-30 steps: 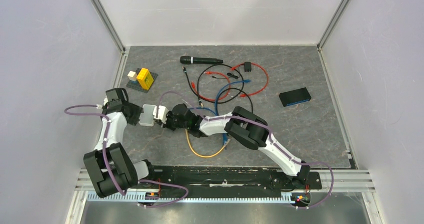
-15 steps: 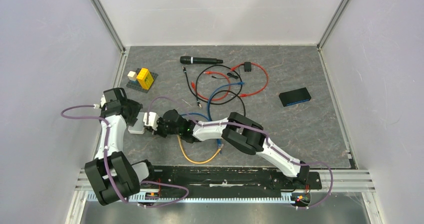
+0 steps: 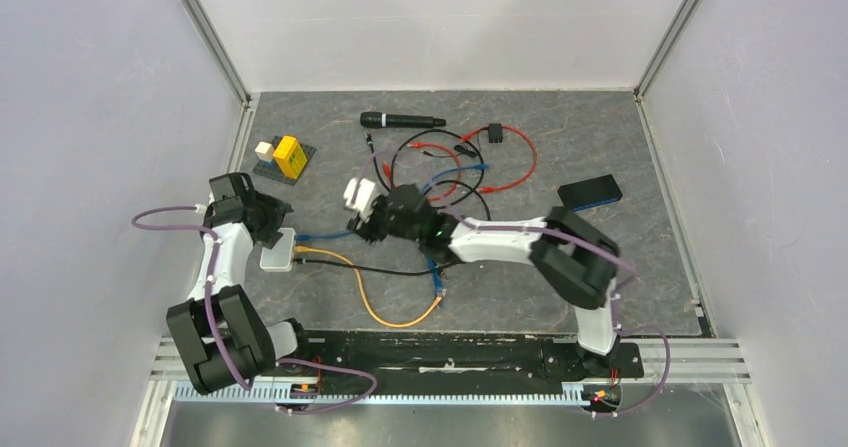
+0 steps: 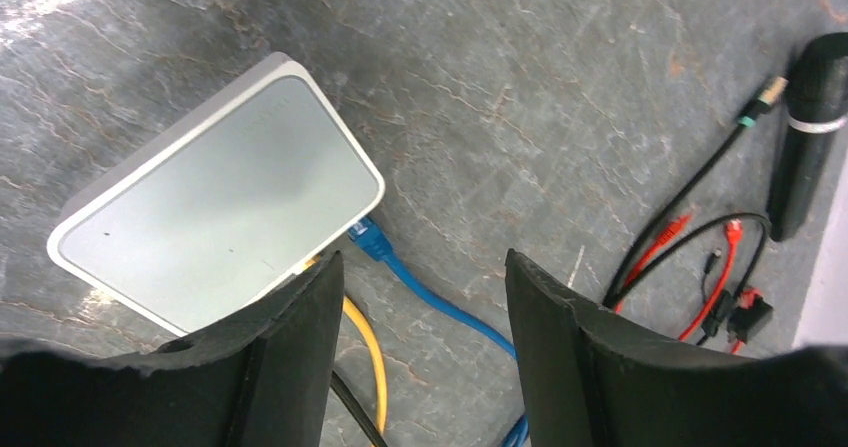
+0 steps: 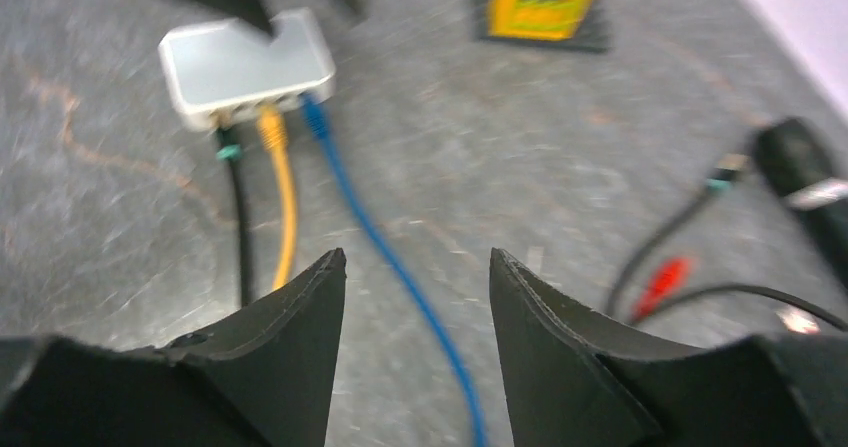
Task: Insert the plug into the switch port
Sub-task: Insert the connector into the switch port, then move the switch port to the center of the board.
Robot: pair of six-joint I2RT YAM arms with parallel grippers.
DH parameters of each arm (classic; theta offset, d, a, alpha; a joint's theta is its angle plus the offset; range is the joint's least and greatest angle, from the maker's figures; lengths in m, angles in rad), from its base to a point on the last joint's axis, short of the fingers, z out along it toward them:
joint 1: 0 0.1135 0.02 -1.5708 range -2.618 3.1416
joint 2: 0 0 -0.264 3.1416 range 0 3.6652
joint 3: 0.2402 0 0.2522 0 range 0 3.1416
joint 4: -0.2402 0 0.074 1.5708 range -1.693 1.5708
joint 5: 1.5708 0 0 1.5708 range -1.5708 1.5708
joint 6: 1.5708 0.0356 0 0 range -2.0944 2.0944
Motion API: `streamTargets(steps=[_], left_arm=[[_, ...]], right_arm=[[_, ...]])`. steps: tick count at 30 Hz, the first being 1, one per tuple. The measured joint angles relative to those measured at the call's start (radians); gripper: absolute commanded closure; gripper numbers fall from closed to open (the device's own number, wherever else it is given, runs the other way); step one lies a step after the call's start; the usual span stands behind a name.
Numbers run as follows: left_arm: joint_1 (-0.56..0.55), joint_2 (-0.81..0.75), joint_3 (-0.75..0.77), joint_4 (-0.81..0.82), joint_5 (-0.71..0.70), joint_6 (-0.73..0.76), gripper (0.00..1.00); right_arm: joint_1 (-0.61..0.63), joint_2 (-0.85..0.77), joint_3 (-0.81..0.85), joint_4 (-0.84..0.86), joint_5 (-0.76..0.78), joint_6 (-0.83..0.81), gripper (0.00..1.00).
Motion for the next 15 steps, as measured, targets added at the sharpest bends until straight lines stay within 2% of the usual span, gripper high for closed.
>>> streamTargets(steps=[4,7,12,15], left_arm=[[-0.002,0.049,0.0,-0.004,-0.024,0.0,0.44],[-0.033,0.084,0.002,-0.014,-0.046,-0.001,0.46],[-0.154,0.101,0.019,-0.051,-0.11,-0.065,0.48],[-0.203,0.1,0.018,-0.077,-0.142,-0.149,0.55]], right_arm=[[-0.082,-0.186,-0.101,0.034,0.049,0.056,0.44],[-0.121,-0.29,-0.184,0.061,0.078,0.075,0.44],[-0.117,-0.355,-0.296,0.079,0.084,0.083,0.44],[-0.118,-0.378,-0.364,0.079,0.083,0.087,0.44]])
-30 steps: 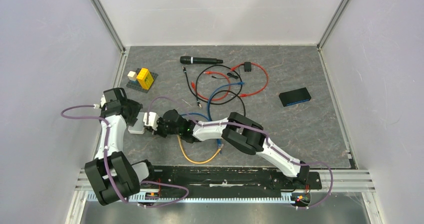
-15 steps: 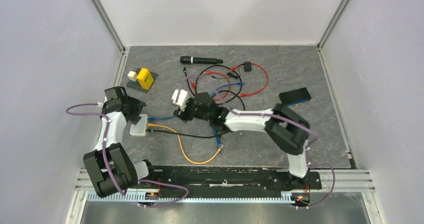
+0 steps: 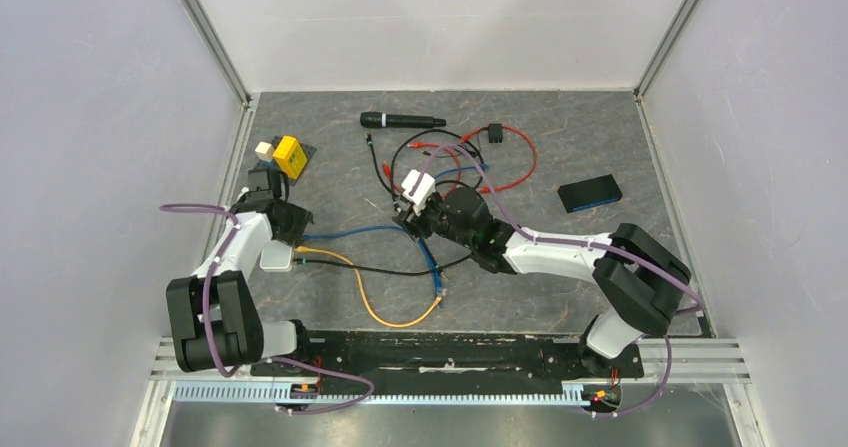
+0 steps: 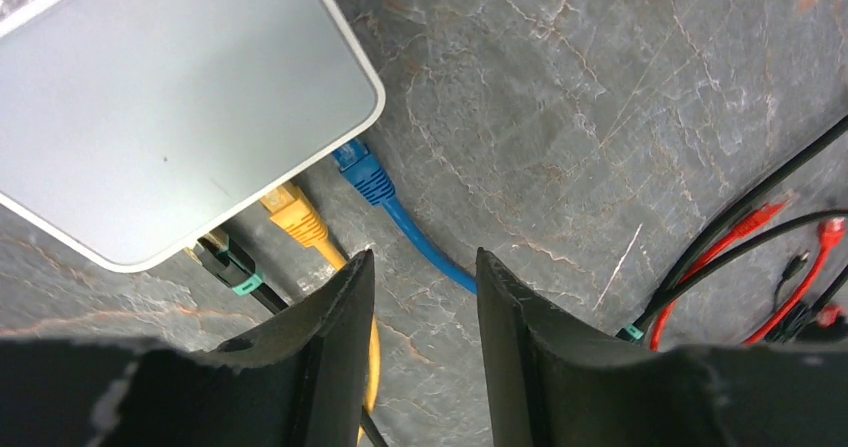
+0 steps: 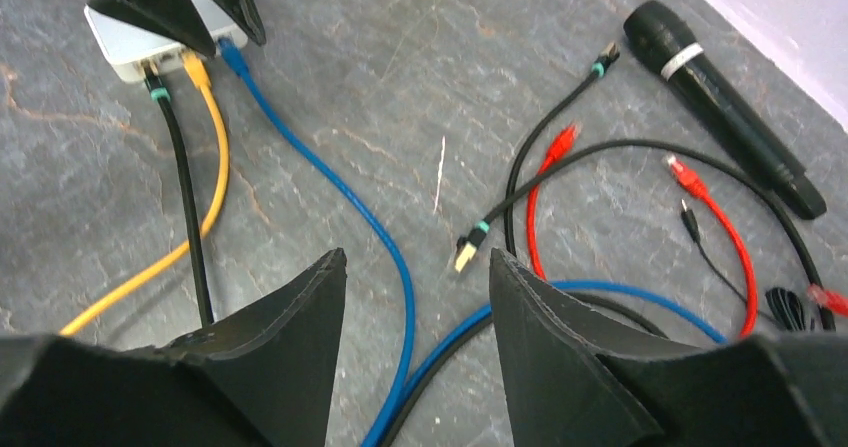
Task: Insert the plug into the switch port
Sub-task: Move the switch port to the center of the board.
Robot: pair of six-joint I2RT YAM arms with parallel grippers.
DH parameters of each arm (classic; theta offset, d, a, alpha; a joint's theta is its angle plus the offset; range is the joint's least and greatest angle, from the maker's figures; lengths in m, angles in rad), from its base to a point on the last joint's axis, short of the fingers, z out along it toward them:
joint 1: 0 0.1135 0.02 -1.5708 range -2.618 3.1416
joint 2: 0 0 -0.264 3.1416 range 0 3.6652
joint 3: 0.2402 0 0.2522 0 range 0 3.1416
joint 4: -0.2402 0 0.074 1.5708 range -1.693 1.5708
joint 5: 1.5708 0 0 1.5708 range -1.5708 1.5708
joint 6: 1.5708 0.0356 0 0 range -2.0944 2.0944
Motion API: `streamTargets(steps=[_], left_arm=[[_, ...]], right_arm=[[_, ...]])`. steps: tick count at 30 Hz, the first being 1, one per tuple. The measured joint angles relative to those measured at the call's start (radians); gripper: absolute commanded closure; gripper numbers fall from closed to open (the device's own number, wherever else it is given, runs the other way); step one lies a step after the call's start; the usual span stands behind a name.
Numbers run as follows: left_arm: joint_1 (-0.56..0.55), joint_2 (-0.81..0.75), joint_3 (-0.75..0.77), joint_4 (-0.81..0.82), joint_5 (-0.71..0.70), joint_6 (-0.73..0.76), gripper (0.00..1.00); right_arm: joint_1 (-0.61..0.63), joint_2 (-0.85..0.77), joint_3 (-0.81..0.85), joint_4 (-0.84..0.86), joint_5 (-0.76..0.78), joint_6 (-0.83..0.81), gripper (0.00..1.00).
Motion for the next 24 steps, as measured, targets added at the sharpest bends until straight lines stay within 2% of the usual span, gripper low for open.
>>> streamTargets(steps=[7,16,21,24], left_arm=[[-0.031,0.01,-0.02,-0.008,-0.053,-0.157,0.59],[-0.055,0.115,0.017,-0.035,-0.086,-0.206,0.56],[-0.06,0.196,0.041,-0.037,-0.095,-0.208,0.6],[-0.06,0.217,0.061,-0.035,-0.092,-0.208,0.65]], right_arm=[[-0.016,-0.106,-0.095,0.01,0.0,0.0,0.44],[-0.034,-0.176,-0.134,0.046,0.0,-0.003,0.44],[-0.035,-0.179,-0.143,0.047,0.0,-0.003,0.44],[-0.035,-0.185,-0.145,0.047,0.01,-0.003,0.44]])
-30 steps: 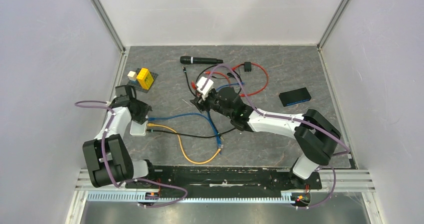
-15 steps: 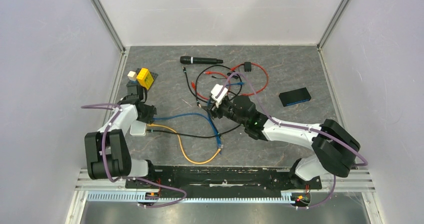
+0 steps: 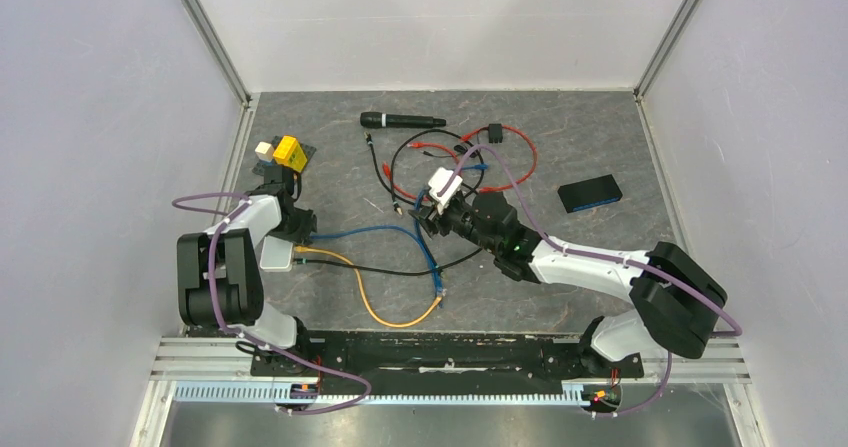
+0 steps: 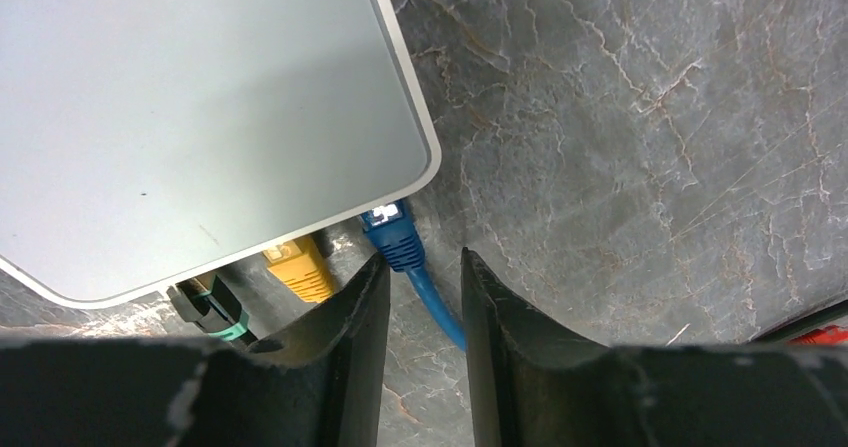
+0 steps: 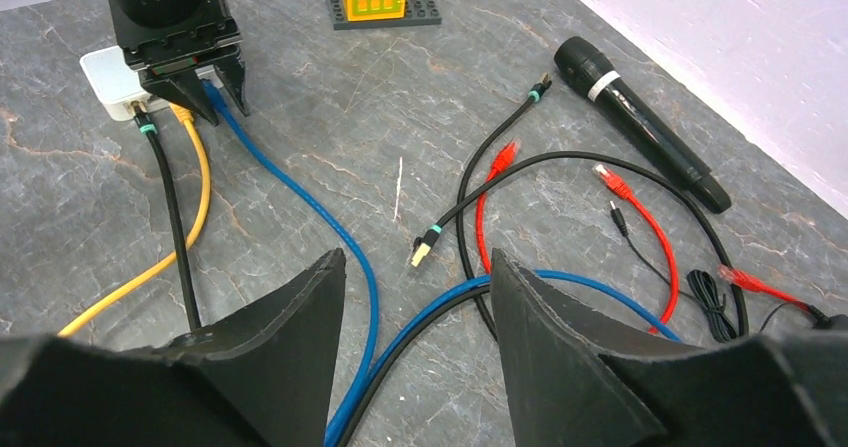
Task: Insert the plug into the switch port
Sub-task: Move the switch port to the center of the board.
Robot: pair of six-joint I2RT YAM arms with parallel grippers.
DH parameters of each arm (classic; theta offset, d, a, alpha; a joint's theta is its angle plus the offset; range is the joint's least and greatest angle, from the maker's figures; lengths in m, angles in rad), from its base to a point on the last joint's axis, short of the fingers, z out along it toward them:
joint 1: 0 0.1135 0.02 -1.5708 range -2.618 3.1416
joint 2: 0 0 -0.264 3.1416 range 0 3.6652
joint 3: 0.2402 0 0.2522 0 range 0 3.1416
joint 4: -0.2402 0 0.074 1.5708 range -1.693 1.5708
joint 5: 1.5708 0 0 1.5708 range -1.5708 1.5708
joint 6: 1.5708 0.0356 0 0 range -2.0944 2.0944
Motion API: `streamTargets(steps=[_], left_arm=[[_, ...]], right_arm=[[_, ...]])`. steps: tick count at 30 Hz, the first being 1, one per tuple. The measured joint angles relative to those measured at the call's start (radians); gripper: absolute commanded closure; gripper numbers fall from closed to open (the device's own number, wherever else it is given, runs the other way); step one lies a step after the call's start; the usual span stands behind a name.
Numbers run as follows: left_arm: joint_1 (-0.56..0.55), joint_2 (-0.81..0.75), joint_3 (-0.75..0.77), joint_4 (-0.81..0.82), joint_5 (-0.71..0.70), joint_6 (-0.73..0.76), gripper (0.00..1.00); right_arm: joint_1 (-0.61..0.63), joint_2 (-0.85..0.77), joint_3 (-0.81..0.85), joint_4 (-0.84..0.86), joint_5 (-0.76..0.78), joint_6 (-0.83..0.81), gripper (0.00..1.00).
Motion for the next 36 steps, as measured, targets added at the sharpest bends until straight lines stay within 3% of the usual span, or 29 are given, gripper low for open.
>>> streamTargets(steps=[7,9,20,26,31,36], left_arm=[[0.0,0.01,0.003,0.014,0.006,0.027,0.95],[0.0,0.018,0.012,0.026,0.01,0.051,0.98],[-0.013,0.125,0.14,0.075,0.091,0.304,0.98],[-0.087,0.173,0.183,0.075,0.114,0.441,0.98],[-0.166,0.23,0.248,0.045,0.13,0.523,0.97],[-0.198,0.249,0.282,0.025,0.142,0.575,0.73]], right_arm=[[-0.022,-0.002,0.0,0.0,0.033,0.0,0.43],[-0.046,-0.002,0.0,-0.006,0.05,0.0,0.43],[-0.294,0.058,0.153,-0.183,0.173,0.071,0.42],[-0.474,0.25,0.349,-0.299,0.17,0.131,0.39],[-0.548,0.43,0.512,-0.397,0.185,0.135,0.34],[-0.59,0.605,0.701,-0.477,0.177,0.136,0.3]])
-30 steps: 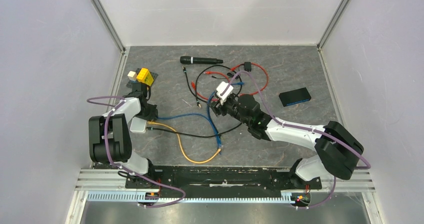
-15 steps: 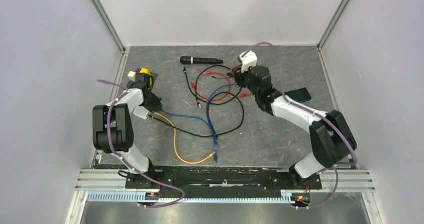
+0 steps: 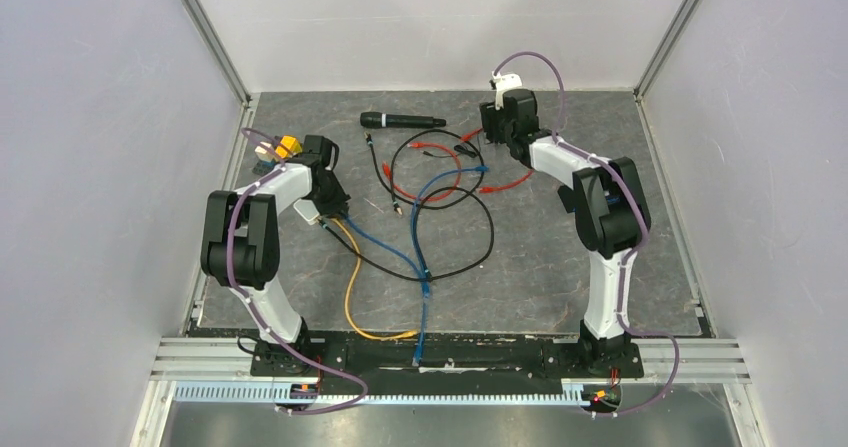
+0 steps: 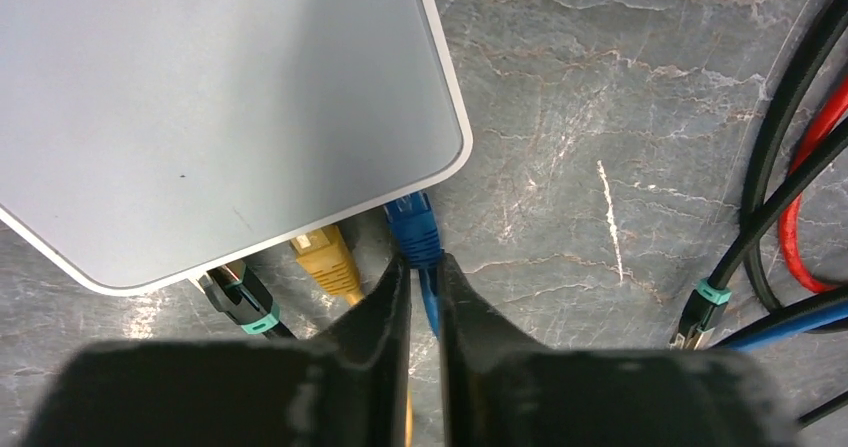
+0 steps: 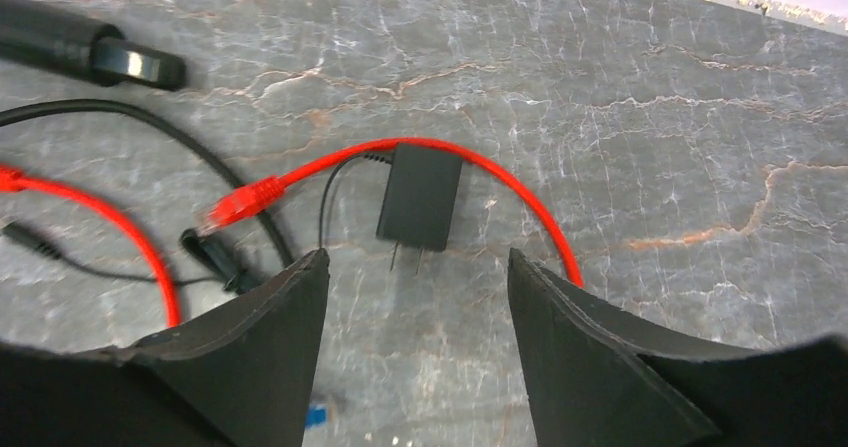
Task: Insert the plug into the switch port
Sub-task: Move the switch port to the center of the board, then pick up the connector from the center of the board.
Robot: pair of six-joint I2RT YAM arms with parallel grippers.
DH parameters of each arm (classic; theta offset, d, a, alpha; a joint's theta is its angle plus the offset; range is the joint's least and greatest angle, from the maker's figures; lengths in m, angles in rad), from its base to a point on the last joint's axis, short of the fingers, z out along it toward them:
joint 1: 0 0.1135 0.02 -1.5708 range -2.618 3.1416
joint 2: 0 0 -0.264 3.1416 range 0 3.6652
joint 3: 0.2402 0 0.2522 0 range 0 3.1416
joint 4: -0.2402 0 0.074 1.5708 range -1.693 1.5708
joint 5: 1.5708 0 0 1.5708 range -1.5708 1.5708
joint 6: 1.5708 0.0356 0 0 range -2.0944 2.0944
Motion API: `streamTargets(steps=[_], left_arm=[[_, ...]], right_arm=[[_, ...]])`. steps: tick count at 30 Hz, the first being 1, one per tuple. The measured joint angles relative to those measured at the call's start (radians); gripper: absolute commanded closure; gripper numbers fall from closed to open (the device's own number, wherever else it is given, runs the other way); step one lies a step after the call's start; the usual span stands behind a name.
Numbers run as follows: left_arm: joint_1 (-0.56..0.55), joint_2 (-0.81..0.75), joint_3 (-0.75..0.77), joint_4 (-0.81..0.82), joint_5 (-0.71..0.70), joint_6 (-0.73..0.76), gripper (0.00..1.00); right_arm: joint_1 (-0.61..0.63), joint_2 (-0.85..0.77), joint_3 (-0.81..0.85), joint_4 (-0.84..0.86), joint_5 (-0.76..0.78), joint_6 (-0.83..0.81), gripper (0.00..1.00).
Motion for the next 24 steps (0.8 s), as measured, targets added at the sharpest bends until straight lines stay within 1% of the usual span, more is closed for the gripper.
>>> streamTargets(steps=[1,4,6,8,12,15,19,21,22,24], left_arm=[[0.0,0.0,0.001,-0.003,0.003,0.008,0.69],[0.002,0.0,0.014,-0.021,0.022,0.031,0.58],[0.002,0.0,0.027,-0.031,0.035,0.041,0.45],[0.002,-0.009,0.041,-0.041,0.052,0.049,0.39],[0.002,-0.065,0.045,-0.057,0.076,0.066,0.37],[0.002,-0.138,0.039,-0.069,0.078,0.086,0.36],[0.002,-0.266,-0.008,-0.081,0.077,0.108,0.35],[0.002,-0.33,-0.041,-0.092,0.079,0.117,0.35],[0.002,-0.354,-0.054,-0.099,0.08,0.119,0.35],[0.002,-0.41,-0.085,-0.114,0.087,0.121,0.35]], right_arm=[[-0.007,0.032,0.035,-0.011,-0.003,0.001,0.28],[-0.02,0.102,0.112,-0.039,-0.008,0.004,0.29],[-0.026,0.138,0.151,-0.053,-0.012,0.007,0.3],[-0.03,0.177,0.2,-0.071,-0.014,0.01,0.31],[-0.031,0.242,0.265,-0.09,-0.024,0.02,0.34],[-0.029,0.285,0.31,-0.113,-0.031,0.025,0.36],[-0.029,0.322,0.348,-0.143,-0.017,0.029,0.36],[-0.029,0.328,0.348,-0.158,0.005,0.029,0.38],[-0.029,0.331,0.348,-0.159,0.015,0.029,0.44],[-0.029,0.336,0.35,-0.165,0.026,0.04,0.62]])
